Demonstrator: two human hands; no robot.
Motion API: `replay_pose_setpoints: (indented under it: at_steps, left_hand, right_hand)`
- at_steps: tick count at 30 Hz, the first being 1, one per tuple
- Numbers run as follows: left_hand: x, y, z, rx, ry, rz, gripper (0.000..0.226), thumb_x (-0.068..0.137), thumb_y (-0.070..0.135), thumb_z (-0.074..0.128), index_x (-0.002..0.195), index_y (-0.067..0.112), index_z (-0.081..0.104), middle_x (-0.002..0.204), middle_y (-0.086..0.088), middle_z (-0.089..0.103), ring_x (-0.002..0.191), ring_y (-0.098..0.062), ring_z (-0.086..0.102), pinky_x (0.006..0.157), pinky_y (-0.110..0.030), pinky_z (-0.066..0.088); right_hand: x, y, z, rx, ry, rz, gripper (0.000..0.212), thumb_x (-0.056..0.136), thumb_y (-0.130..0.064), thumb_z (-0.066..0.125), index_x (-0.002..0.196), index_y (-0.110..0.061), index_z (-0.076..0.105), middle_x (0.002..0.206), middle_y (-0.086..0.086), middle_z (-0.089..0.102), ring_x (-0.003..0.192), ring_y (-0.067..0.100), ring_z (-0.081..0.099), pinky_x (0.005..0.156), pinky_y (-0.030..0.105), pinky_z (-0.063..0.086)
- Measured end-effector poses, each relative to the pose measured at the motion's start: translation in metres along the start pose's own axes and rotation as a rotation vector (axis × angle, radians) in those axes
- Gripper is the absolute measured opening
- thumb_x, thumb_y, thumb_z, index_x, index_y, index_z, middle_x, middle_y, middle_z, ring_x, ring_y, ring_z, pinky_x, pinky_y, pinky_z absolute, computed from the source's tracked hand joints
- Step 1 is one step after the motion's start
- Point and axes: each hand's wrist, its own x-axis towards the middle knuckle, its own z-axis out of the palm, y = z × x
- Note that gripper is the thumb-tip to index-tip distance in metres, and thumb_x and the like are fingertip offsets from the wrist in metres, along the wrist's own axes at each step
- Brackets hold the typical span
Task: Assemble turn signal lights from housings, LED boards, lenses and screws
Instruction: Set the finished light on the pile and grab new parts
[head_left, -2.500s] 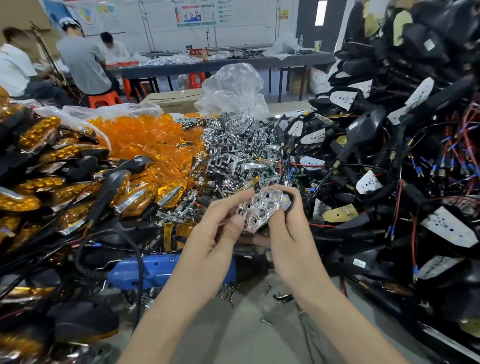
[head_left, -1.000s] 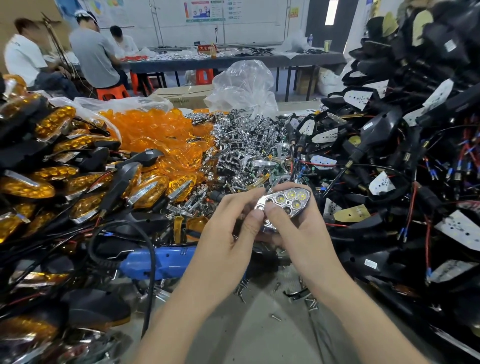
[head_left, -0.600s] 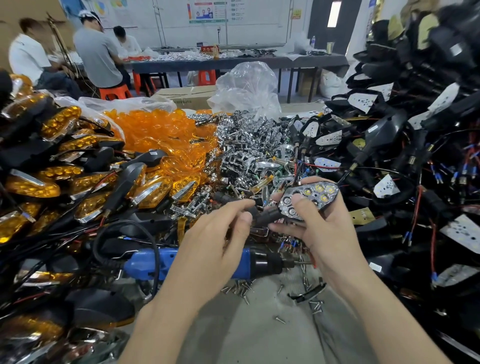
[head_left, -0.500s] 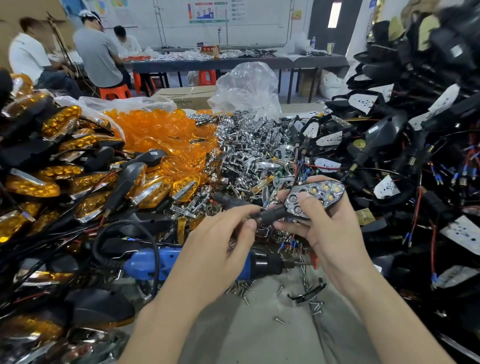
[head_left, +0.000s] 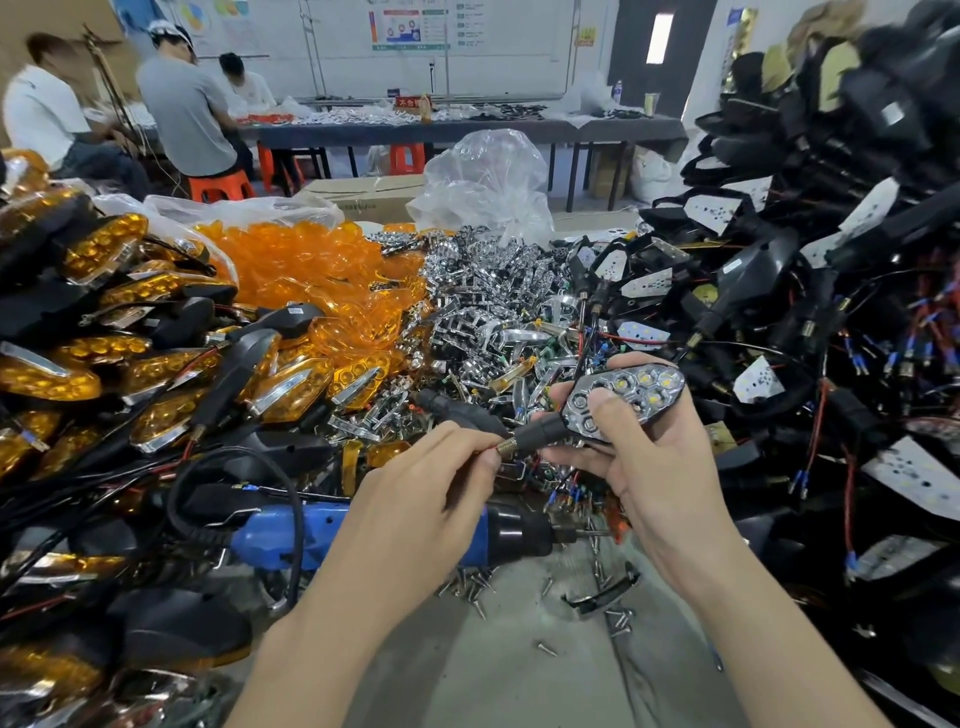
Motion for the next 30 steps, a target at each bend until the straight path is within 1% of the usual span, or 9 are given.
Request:
replay_pose_setpoints:
  at_steps: [2,3,7,13,15,18,21,24,30]
  left_hand:
    - [0.0006,0.0,0.0002,0.004,0.006,0.012,0.033,0.1,0.044,0.038,0.109,0.028,0.065,0.091,0.017,0.057,0.081,-0.008,0.058,0.062,-0.026,0.046]
    - [0.001,0.0,0.0002,0.005,0.007,0.015,0.033,0.1,0.043,0.038,0.109,0.028,0.065,0.09,0.016,0.056,0.08,-0.009,0.058,0.061,-0.026,0.045]
    - [0.0015,-0.0011,0.0003,-0.014,0.024,0.026,0.032,0.1,0.042,0.038,0.107,0.026,0.065,0.086,0.014,0.054,0.076,-0.011,0.055,0.06,-0.028,0.043]
    - [0.0028,-0.0009,0.0013,-0.048,0.066,0.047,0.035,0.099,0.038,0.041,0.111,0.02,0.069,0.086,0.014,0.051,0.072,-0.013,0.053,0.059,-0.036,0.046]
    - [0.0035,-0.0011,0.0016,-0.043,0.077,0.052,0.036,0.098,0.035,0.043,0.112,0.017,0.071,0.087,0.015,0.051,0.073,-0.013,0.054,0.06,-0.032,0.047]
    - [0.0044,-0.0006,0.0019,-0.051,0.089,0.051,0.034,0.097,0.031,0.048,0.112,0.014,0.073,0.088,0.016,0.053,0.075,-0.01,0.054,0.062,-0.015,0.041]
    - [0.0056,0.0012,0.0022,-0.078,0.112,0.054,0.031,0.094,0.026,0.053,0.113,0.012,0.074,0.085,0.018,0.054,0.076,-0.003,0.053,0.064,-0.008,0.036]
    - [0.0066,0.0026,0.0014,-0.109,0.131,0.06,0.031,0.093,0.024,0.055,0.113,0.013,0.074,0.083,0.019,0.054,0.075,-0.002,0.054,0.064,-0.007,0.035]
    - [0.0072,0.0055,0.0007,-0.204,0.129,0.015,0.03,0.089,0.027,0.059,0.11,0.017,0.076,0.077,0.015,0.054,0.071,-0.005,0.052,0.061,-0.01,0.034]
  right_hand:
    - [-0.0012,-0.0014,0.0012,0.0,-0.005,-0.005,0.02,0.091,-0.016,0.061,0.097,-0.035,0.064,0.099,0.015,0.076,0.093,0.028,0.076,0.067,0.037,0.062]
    - [-0.0016,-0.0022,0.0015,0.002,-0.009,-0.007,0.019,0.091,-0.016,0.06,0.1,-0.033,0.063,0.099,0.015,0.076,0.092,0.028,0.076,0.067,0.037,0.062]
    - [-0.0017,-0.0053,0.0026,-0.009,-0.017,-0.01,0.02,0.091,-0.014,0.06,0.109,-0.021,0.054,0.099,0.014,0.076,0.09,0.027,0.075,0.067,0.037,0.062]
    - [-0.0026,-0.008,0.0029,-0.005,-0.038,-0.004,0.02,0.103,0.0,0.051,0.111,-0.018,0.051,0.1,0.014,0.076,0.09,0.027,0.074,0.067,0.036,0.061]
    - [-0.0029,-0.0083,0.0034,0.0,-0.037,0.002,0.02,0.103,0.001,0.051,0.111,-0.018,0.051,0.1,0.014,0.076,0.091,0.029,0.074,0.067,0.037,0.061]
    - [-0.0033,-0.0082,0.0041,0.007,-0.033,0.004,0.02,0.103,-0.001,0.052,0.11,-0.02,0.053,0.1,0.015,0.076,0.091,0.03,0.074,0.067,0.037,0.061]
    - [-0.0026,-0.0081,0.005,0.019,-0.018,-0.001,0.02,0.096,-0.011,0.059,0.102,-0.03,0.061,0.1,0.016,0.076,0.091,0.031,0.075,0.067,0.037,0.061]
    - [-0.0016,-0.0066,0.0046,0.035,0.002,-0.002,0.018,0.09,-0.016,0.059,0.103,-0.029,0.059,0.099,0.016,0.076,0.09,0.03,0.075,0.066,0.037,0.062]
    - [-0.0003,-0.0028,0.0017,0.034,0.009,-0.018,0.018,0.092,-0.015,0.059,0.106,-0.025,0.056,0.099,0.015,0.076,0.088,0.031,0.075,0.065,0.036,0.061]
